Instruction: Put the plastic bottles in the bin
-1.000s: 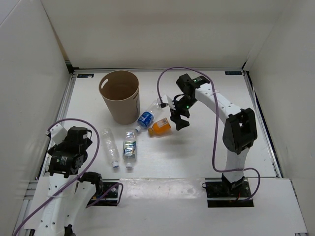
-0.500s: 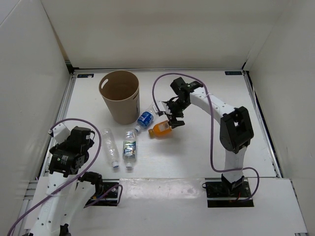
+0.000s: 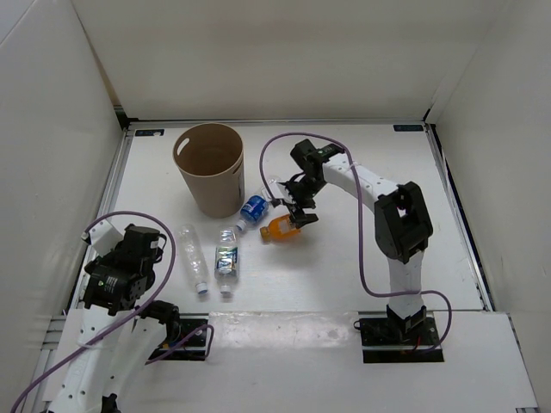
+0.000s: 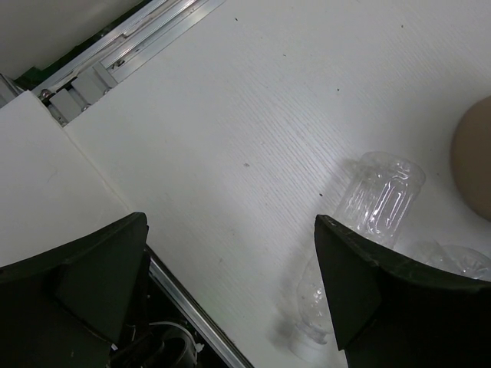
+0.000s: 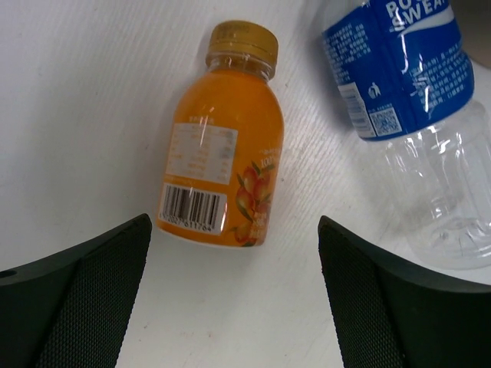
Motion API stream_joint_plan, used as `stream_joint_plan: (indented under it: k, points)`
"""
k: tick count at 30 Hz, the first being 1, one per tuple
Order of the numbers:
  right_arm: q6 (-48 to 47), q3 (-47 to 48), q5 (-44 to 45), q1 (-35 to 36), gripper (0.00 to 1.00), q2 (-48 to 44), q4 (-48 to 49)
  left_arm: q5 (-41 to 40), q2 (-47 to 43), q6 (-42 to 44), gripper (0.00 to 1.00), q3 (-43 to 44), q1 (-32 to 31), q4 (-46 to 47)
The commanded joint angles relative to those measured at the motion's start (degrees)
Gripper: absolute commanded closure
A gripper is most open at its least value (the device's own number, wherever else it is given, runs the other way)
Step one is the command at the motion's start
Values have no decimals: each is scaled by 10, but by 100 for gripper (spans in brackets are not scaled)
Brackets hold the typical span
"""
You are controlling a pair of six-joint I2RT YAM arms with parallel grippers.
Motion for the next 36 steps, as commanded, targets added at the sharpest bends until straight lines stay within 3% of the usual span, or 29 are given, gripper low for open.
stream_joint_plan:
  k: [1, 6, 13, 22, 28, 30, 36]
  points:
    - [1, 16, -13, 12, 10, 6, -2, -15, 8, -7, 0, 1, -2, -5]
    - [3, 23, -8, 15, 10, 35, -32, -10, 15, -3, 0, 3, -6, -3]
    - [66, 31, 24, 42, 10, 58, 8, -3, 30, 0, 0, 4, -24, -3]
    - [122, 30, 71, 50, 22, 70, 57, 2, 41, 4, 0, 4, -31, 0]
    - [158, 32, 86, 47, 44, 66, 81, 1, 41, 4, 0, 5, -32, 2]
    - [165, 37, 86, 47, 57, 65, 73, 1, 42, 3, 0, 3, -34, 2]
    - [199, 83, 66, 30, 82, 57, -12, -2, 41, 0, 0, 1, -35, 3]
